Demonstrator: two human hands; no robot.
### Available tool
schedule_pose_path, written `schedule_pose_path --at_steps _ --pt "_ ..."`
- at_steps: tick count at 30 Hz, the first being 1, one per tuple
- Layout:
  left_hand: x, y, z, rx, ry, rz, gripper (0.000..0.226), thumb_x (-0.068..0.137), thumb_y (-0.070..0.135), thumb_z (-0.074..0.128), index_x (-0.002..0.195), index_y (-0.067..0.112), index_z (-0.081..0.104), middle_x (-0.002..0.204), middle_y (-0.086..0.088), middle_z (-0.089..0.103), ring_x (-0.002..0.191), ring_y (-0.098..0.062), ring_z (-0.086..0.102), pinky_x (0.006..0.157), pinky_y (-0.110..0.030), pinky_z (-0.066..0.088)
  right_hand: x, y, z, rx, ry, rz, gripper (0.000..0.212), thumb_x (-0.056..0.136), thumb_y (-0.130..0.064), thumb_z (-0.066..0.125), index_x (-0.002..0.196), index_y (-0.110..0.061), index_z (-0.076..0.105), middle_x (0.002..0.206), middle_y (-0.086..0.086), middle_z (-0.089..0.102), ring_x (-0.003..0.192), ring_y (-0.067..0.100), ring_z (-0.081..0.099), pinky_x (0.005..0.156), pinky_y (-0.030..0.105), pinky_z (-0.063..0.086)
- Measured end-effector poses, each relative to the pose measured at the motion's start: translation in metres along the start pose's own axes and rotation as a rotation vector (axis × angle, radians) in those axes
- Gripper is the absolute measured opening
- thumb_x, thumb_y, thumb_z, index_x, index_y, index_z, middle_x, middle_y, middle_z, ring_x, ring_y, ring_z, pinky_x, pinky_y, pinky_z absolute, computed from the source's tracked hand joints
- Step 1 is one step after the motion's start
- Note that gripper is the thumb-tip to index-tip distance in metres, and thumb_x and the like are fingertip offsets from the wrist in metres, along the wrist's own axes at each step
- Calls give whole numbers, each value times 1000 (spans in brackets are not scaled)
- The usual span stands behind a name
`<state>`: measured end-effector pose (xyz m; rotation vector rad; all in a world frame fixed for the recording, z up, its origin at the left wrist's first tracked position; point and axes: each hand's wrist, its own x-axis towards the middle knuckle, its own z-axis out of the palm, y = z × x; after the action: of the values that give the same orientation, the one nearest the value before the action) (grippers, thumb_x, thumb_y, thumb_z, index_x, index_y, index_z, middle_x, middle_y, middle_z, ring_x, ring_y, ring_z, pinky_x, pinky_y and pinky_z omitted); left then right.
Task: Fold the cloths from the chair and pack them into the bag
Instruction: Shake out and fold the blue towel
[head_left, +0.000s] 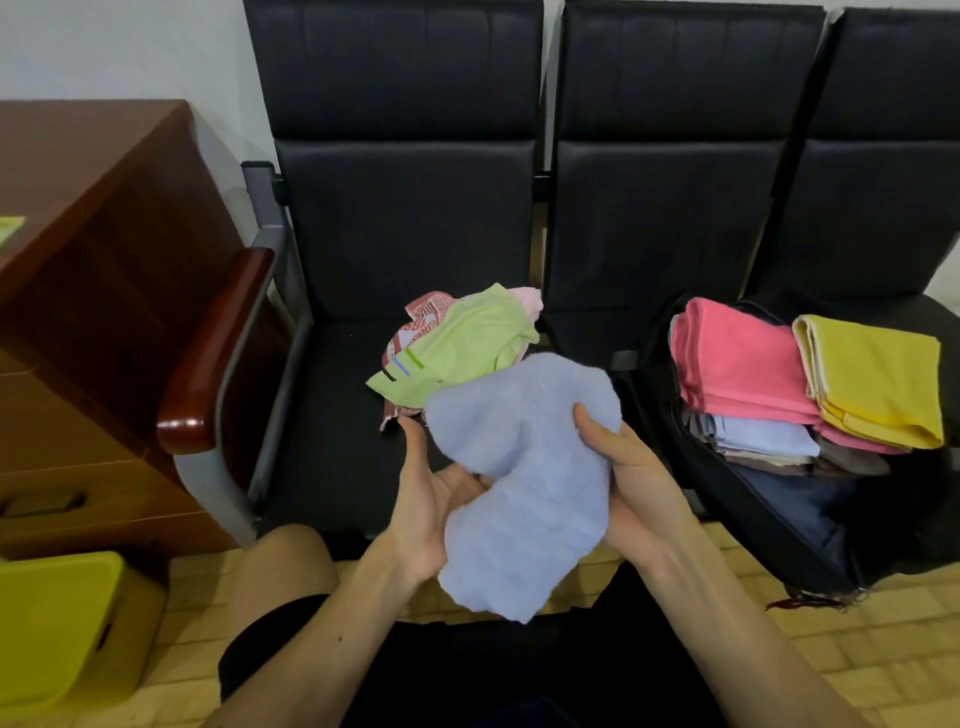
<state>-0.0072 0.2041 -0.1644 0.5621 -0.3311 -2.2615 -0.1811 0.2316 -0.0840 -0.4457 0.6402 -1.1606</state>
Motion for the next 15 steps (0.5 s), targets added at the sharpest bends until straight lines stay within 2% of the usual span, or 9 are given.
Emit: schedule_pose_path --at_steps 2,4,5,7,9,10,11,13,15 --pt "0 7 1 58 -110 1 106 75 90 41 145 11 50 153 -16 42 144 -37 35 124 -52 12 -1 -2 -3 -24 43 -45 30 86 -14 62 114 -5 71 118 18 70 105 28 70 81 37 60" --pt "0 11 -1 145 -175 17 98 77 84 47 145 15 50 154 -14 42 145 -34 34 124 -50 3 -2 -5 -3 -74 66 -92 34 90 -9 55 122 -6 63 115 15 72 103 26 71 79 35 60" --pt "-3 13 0 183 -176 18 93 78 80 53 144 16 51 153 -13 43 144 -34 35 124 -50 4 -2 -6 -4 -111 66 -116 36 90 -7 54 126 -8 60 115 14 72 104 26 71 78 34 60" --pt "-8 14 0 230 -147 0 84 75 72 66 138 17 58 149 -14 49 140 -33 43 121 -51 23 -4 -9 -8 -219 65 -157 42 90 -3 56 131 -13 57 119 11 71 107 25 70 79 33 60" --pt "-9 17 3 370 -31 10 70 70 60 79 126 19 69 136 -15 61 127 -31 57 106 -46 46 -1 -12 -16 -377 105 -167 50 90 -1 60 135 -20 53 124 8 69 110 24 69 82 33 59" --pt "-9 21 4 468 43 43 60 71 52 83 119 17 73 127 -14 67 119 -29 63 97 -42 52 1 -13 -22 -482 168 -164 56 89 -2 64 139 -23 49 127 8 67 111 23 68 83 33 59" --pt "-8 26 6 569 126 84 50 74 44 82 114 14 73 119 -14 70 113 -27 66 91 -38 53 4 -16 -29 -595 248 -146 64 88 -4 67 144 -25 43 129 8 64 110 21 68 82 32 58" --pt "-5 36 7 734 297 131 38 84 32 73 114 9 71 113 -12 74 109 -26 69 90 -36 54 8 -22 -39 -805 377 -72 76 89 -11 70 152 -28 30 122 9 65 102 18 69 75 25 57" --pt "-2 45 9 836 380 136 34 87 29 71 113 7 70 108 -10 75 106 -25 70 90 -36 55 12 -27 -42 -941 375 -23 72 92 -16 68 151 -29 29 109 11 68 92 17 70 70 24 56"
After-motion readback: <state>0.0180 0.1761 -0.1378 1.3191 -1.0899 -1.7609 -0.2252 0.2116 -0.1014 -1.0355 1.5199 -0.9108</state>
